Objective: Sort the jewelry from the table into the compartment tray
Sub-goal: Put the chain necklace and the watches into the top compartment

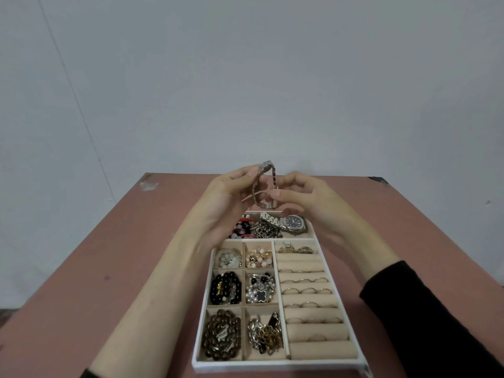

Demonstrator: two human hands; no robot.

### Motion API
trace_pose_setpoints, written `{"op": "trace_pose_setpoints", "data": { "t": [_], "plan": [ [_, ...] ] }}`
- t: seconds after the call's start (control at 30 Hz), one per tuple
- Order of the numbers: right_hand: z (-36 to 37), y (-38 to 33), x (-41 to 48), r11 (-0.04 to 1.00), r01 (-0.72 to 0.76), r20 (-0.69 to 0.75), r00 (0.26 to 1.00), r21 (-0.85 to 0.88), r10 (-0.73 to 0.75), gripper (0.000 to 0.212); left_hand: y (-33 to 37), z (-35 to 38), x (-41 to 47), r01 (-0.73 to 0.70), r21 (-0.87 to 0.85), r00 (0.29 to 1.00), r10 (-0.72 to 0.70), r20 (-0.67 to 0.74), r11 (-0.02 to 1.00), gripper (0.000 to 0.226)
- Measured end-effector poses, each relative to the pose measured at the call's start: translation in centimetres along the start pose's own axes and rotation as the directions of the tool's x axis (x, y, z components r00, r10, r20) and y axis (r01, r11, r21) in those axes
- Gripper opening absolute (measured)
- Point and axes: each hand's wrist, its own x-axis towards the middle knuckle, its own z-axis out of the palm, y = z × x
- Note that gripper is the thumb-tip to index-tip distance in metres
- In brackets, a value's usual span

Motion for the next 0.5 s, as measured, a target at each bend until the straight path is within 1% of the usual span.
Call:
{"op": "trace_pose_setpoints", "data": {
  "t": [0.07, 0.1, 0.13, 0.2, 0.23, 0.27, 0.4, 0.47, 0.5],
  "plan": [
    [-0.2, -0.4, 0.0, 0.992, 0.015, 0.006, 1.000, 0.129, -0.015, 0.016, 0.2, -0.1, 0.0, 0.022, -0.100, 1.000, -0.024, -0.014, 0.995, 0.010],
    [-0.2, -0.5, 0.0, 0.986, 0.017, 0.010, 1.000, 0.166, -0.018, 0.015, 0.2, -0.1, 0.0, 0.031, -0.111, 0.999, -0.033, -0.020, 0.993, 0.012],
    [-0.2, -0.7, -0.1, 0.984, 0.014, 0.018, 1.000, 0.179, -0.018, 0.016, 0.1, -0.2, 0.0, 0.033, -0.065, 0.999, -0.035, -0.024, 0.997, 0.016],
    [0.0, -0.8, -0.2, 0.984, 0.012, 0.043, 0.999, 0.179, -0.020, 0.018, -0.2, -0.1, -0.1, 0.018, 0.136, 1.000, -0.015, -0.026, 0.991, 0.023],
    [0.0, -0.7, -0.3, 0.985, 0.016, 0.051, 0.998, 0.169, -0.025, 0.019, -0.3, 0.0, -0.1, 0.007, 0.210, 1.000, -0.002, -0.028, 0.978, 0.022],
    [0.0, -0.7, -0.4, 0.989, 0.021, 0.052, 0.998, 0.148, -0.029, 0.021, -0.4, 0.0, 0.0, 0.002, 0.245, 0.999, 0.009, -0.044, 0.969, 0.020],
    [-1.0, -1.1, -0.3, 0.999, -0.001, 0.070, 0.998, 0.040, -0.001, 0.023, -0.5, -0.4, 0.2, 0.015, 0.267, 0.996, 0.011, -0.093, 0.964, 0.015],
    [-1.9, -1.3, -0.3, 1.000, -0.023, 0.076, 0.997, 0.005, 0.023, 0.020, -0.6, -0.5, 0.1, 0.027, 0.364, 0.995, 0.012, -0.104, 0.931, 0.014],
    [-2.3, -1.3, -0.4, 0.999, -0.037, 0.076, 0.996, -0.009, 0.038, 0.019, -0.6, -0.6, 0.0, 0.030, 0.412, 0.993, 0.019, -0.115, 0.911, 0.017]
  ]
}}
